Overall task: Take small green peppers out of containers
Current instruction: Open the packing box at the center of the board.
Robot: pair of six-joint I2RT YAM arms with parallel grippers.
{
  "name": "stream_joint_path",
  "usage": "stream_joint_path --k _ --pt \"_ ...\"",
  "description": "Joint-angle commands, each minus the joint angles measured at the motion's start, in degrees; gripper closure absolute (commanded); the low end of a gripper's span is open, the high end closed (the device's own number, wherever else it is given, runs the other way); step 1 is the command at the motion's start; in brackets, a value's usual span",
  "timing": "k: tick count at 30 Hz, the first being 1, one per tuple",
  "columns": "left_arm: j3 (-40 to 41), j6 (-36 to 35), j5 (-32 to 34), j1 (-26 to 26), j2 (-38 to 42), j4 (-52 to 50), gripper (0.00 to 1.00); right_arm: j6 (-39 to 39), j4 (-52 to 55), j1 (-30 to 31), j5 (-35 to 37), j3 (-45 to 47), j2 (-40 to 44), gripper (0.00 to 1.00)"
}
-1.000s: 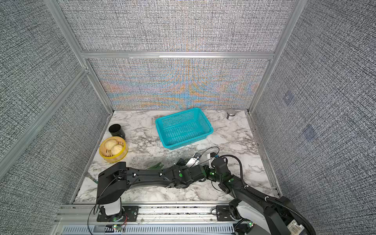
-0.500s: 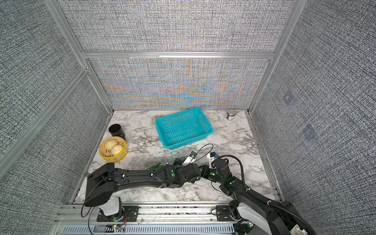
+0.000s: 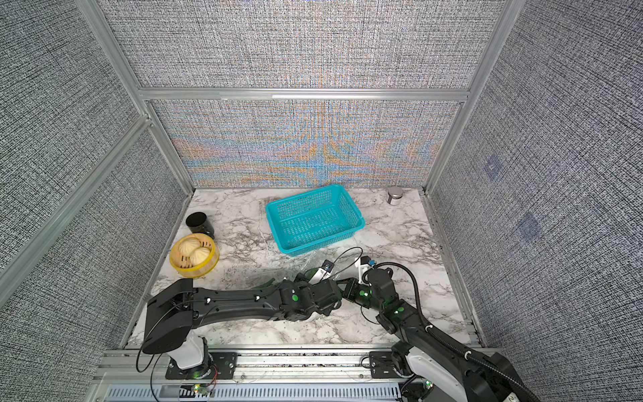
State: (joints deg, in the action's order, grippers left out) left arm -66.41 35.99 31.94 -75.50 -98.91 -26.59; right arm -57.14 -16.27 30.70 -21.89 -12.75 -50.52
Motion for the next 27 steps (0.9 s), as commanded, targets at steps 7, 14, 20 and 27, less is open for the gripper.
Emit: stream_joint_path --k 7,14,20,27 --pt "-3.7 0.8 5.9 0.2 -2.0 0.0 0.11 -0.9 1.6 0.1 -1.9 1.1 1.1 1.00" --pt "-2.8 1.1 6.1 0.1 -2.2 -0.3 0.33 0.7 4.6 0.1 -1.8 1.4 3.1 1.00" --pt "-1.4 0.6 4.7 1.0 -0.2 1.6 0.43 1.7 7.4 0.1 -1.9 1.8 4.3 1.00" --pt "-2.3 -1.7 -0.7 1.2 -2.7 4.4 0.42 4.2 7.4 0.2 -1.8 1.7 3.6 1.00"
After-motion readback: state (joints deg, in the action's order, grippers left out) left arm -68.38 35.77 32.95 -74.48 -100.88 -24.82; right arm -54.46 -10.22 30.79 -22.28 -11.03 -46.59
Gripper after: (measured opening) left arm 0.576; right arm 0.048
